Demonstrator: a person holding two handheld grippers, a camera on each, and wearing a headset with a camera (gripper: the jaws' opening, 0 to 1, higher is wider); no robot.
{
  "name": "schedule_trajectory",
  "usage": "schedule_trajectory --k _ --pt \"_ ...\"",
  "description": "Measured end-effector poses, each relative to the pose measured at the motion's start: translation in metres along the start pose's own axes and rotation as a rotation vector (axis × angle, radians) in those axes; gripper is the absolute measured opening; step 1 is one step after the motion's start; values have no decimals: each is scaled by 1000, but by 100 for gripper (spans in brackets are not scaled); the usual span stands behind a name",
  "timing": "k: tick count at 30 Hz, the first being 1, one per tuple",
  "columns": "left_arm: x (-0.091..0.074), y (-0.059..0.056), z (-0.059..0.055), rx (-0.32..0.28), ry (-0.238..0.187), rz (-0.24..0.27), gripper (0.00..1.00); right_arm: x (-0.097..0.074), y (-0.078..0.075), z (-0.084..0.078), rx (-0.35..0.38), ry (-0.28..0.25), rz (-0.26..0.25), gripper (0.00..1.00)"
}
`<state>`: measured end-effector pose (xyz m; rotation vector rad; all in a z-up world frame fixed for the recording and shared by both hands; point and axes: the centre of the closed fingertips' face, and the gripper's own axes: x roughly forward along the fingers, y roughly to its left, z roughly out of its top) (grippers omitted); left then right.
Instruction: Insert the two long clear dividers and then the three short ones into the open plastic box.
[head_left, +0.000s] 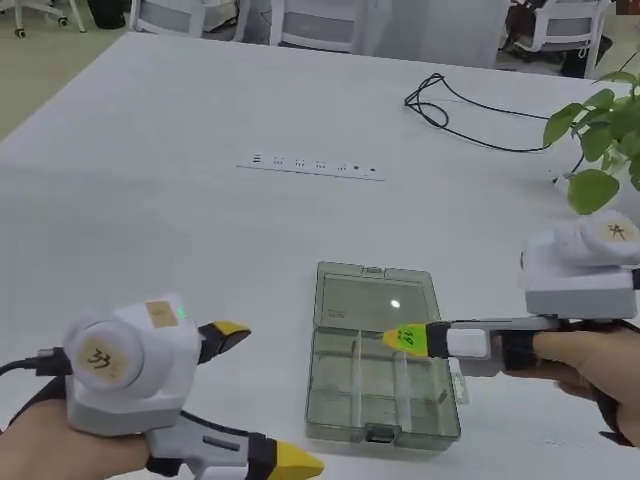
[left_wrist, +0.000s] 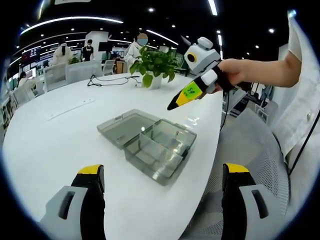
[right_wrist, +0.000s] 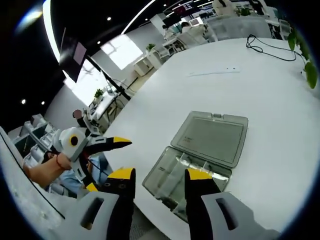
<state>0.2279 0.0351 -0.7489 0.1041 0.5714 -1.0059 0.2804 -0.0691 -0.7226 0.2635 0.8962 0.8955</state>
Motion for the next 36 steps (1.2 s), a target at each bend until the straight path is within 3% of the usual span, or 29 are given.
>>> schedule_trajectory --k 4,9,12,20,26,34,36 --pt "0 -1 1 1 -2 3 100 -12 0 -2 -90 2 13 46" --pt "-1 -1 3 4 -2 8 100 -28 -7 -15 -270 69 17 52" --pt "-2 -1 3 6 -3 9 100 -34 -11 -20 -319 87 23 54" --pt "-1 -2 3 14 -1 -3 100 -50 -35 -44 -465 207 11 57" --pt "1 -2 2 19 7 -11 100 -54 -58 -59 -601 316 -10 58" --pt "2 0 3 20 6 -14 100 -51 -76 -77 -709 436 -5 55" --pt "2 0 3 20 6 -14 100 -45 -92 -84 -754 471 -9 54"
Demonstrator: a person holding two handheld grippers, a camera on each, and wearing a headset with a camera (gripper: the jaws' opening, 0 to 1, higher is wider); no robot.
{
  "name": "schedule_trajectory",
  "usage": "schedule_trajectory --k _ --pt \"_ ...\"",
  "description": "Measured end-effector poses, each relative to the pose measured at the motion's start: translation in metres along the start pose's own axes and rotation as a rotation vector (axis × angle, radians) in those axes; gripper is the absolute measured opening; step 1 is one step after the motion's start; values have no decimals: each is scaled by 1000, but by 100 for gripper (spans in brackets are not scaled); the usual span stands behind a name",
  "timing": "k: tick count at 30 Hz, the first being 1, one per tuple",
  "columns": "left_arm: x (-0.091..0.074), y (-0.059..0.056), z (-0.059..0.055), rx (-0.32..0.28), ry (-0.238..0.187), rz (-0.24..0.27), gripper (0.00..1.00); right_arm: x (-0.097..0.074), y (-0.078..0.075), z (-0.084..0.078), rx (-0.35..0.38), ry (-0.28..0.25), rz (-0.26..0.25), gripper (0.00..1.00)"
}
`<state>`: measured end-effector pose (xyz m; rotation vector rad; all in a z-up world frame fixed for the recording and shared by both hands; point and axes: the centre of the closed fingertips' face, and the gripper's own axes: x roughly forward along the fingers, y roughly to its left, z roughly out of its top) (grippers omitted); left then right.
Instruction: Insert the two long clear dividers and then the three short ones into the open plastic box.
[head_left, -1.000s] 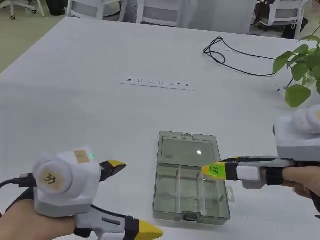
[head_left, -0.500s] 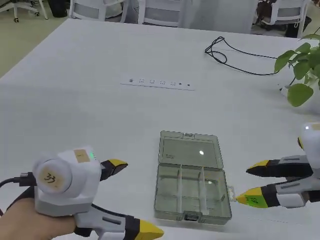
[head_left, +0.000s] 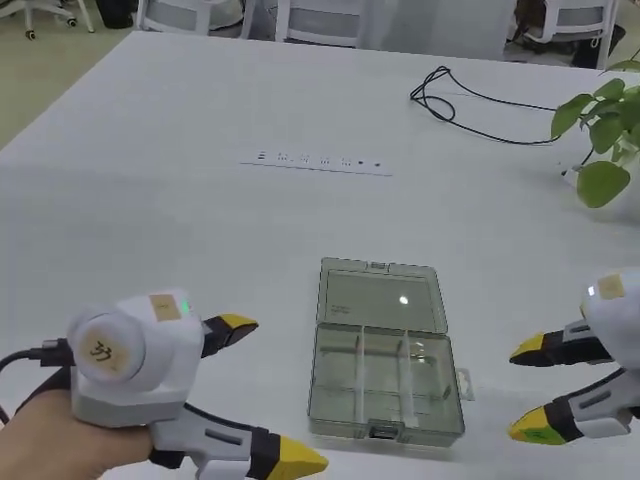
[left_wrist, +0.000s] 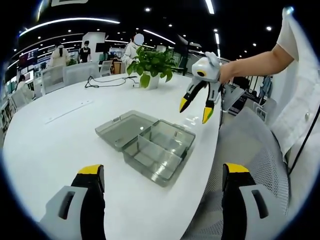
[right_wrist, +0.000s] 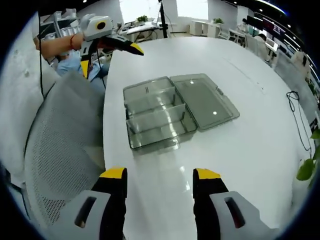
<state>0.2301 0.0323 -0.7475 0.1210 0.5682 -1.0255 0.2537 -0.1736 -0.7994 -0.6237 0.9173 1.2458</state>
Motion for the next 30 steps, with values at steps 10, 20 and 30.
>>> schedule_trajectory --k 10,20,30 --pt "-1 3 -3 -4 7 0 100 17 -9 -26 -161 144 23 50" --pt "0 6 -5 -13 6 0 100 30 -18 -40 -242 223 38 45" --pt "0 6 -6 -19 8 2 100 41 -18 -45 -269 260 50 43"
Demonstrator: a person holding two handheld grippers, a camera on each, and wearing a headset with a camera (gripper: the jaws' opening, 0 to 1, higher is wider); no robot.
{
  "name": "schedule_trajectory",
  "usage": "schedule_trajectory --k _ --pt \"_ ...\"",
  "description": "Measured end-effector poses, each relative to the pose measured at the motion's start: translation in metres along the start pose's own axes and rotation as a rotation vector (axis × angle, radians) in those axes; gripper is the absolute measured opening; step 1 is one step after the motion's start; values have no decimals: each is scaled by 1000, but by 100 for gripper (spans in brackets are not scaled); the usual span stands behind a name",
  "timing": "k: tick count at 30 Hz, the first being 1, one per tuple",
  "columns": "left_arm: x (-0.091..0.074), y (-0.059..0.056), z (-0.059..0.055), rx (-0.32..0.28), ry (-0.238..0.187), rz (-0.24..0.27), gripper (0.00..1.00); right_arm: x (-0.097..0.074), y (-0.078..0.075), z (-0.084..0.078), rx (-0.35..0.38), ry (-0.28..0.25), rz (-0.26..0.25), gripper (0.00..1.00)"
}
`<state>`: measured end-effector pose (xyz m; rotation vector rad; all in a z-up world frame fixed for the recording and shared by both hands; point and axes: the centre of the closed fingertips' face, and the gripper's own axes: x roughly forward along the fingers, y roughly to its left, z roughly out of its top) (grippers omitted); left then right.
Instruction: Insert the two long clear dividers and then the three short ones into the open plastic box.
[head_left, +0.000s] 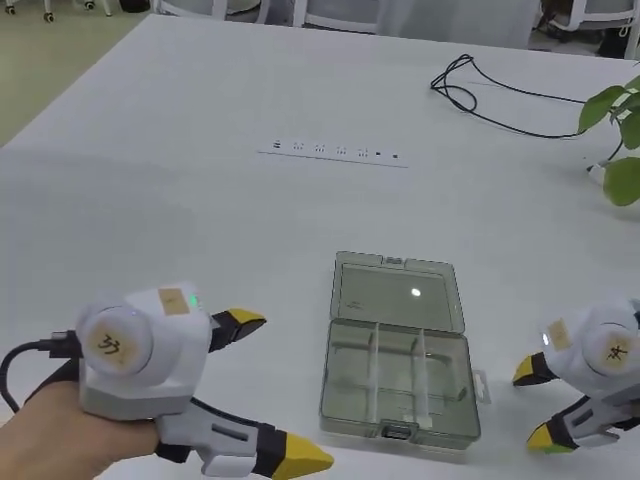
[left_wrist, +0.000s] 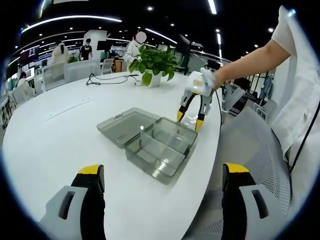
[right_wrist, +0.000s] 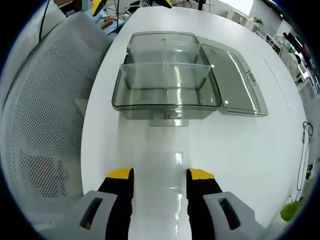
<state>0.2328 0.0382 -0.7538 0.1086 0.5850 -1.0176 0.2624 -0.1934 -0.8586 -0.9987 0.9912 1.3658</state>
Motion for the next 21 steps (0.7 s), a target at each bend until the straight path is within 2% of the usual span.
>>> schedule_trajectory --k 2,7,10,21 --pt "0 0 0 -2 -1 1 100 -1 -2 -1 -29 14 -19 40" --pt "-1 1 0 -4 -3 2 100 -1 -3 -1 -28 15 -21 39" --pt "-1 1 0 -4 -5 2 100 -1 -2 -1 -28 19 -24 33" --pt "-1 0 4 6 -4 -2 100 -2 -1 0 -34 27 -41 33"
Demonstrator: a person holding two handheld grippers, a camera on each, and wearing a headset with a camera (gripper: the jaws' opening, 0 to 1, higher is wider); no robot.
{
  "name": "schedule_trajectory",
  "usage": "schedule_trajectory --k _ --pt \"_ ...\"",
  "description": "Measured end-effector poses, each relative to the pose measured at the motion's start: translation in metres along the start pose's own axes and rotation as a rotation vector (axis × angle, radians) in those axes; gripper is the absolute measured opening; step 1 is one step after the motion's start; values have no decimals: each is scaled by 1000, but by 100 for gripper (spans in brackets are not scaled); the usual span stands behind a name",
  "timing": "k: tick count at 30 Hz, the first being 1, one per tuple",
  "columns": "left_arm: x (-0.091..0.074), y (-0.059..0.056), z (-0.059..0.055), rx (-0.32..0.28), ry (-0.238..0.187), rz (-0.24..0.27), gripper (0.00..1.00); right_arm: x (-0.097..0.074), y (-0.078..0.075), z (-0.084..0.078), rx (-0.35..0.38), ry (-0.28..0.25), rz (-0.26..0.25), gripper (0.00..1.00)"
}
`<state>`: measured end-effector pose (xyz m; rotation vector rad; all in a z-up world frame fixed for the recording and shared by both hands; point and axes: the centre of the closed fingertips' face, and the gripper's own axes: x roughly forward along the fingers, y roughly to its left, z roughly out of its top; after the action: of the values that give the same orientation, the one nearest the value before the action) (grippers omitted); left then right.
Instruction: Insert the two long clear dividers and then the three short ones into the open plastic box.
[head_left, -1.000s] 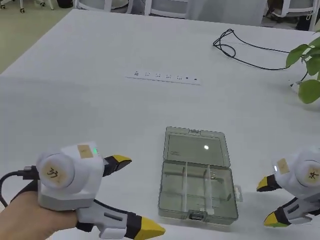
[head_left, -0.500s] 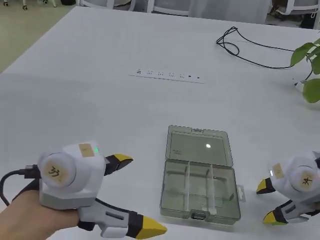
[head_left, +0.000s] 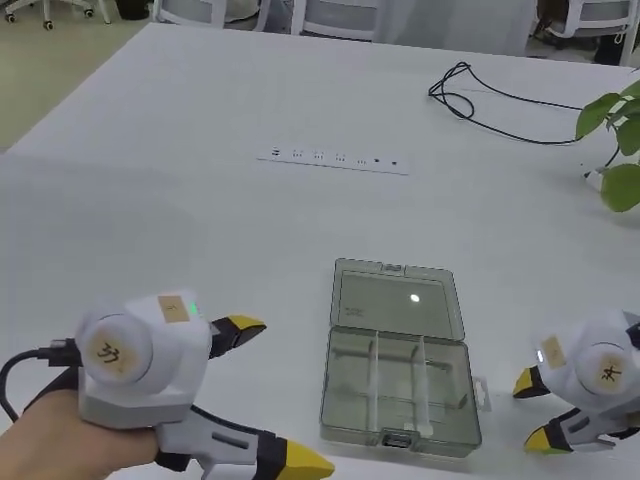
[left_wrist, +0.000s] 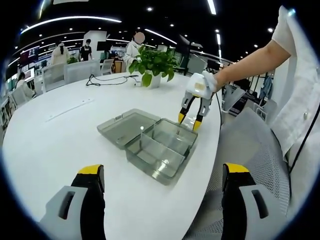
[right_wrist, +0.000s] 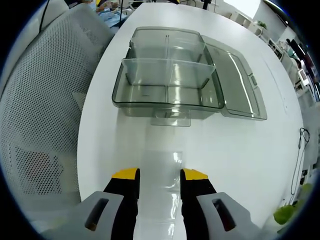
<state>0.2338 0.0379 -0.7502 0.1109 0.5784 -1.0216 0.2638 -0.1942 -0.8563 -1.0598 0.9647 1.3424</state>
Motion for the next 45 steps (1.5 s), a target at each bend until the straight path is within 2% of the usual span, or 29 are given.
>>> schedule_trajectory --k 9,13,17,20,22,26,29,31,36,40,45 --pt "0 0 6 7 -7 -5 100 -20 -4 8 45 -49 -71 33" --pt "0 -1 14 -6 -24 -9 100 -35 -6 17 61 -80 -110 33" --pt "2 -3 25 -62 -46 -21 99 -52 -9 26 63 -104 -153 33" --pt "3 -4 33 -61 -64 -19 98 -67 -10 37 65 -128 -188 33" --pt "4 -6 40 -97 -78 -31 96 -75 -10 44 68 -143 -206 33" --pt "7 -6 48 -145 -92 -37 90 -90 -7 59 53 -165 -232 33" --pt "10 -13 55 -226 -95 -67 85 -101 -4 74 38 -182 -250 33" --pt "12 -17 62 -262 -116 -88 82 -106 -2 82 27 -191 -258 33" --pt "19 -30 73 -363 -122 -147 72 -117 4 104 0 -212 -271 33" --pt "25 -38 80 -412 -134 -177 67 -122 8 119 -20 -226 -277 33" --pt "32 -48 89 -498 -149 -227 55 -128 14 134 -47 -229 -283 33"
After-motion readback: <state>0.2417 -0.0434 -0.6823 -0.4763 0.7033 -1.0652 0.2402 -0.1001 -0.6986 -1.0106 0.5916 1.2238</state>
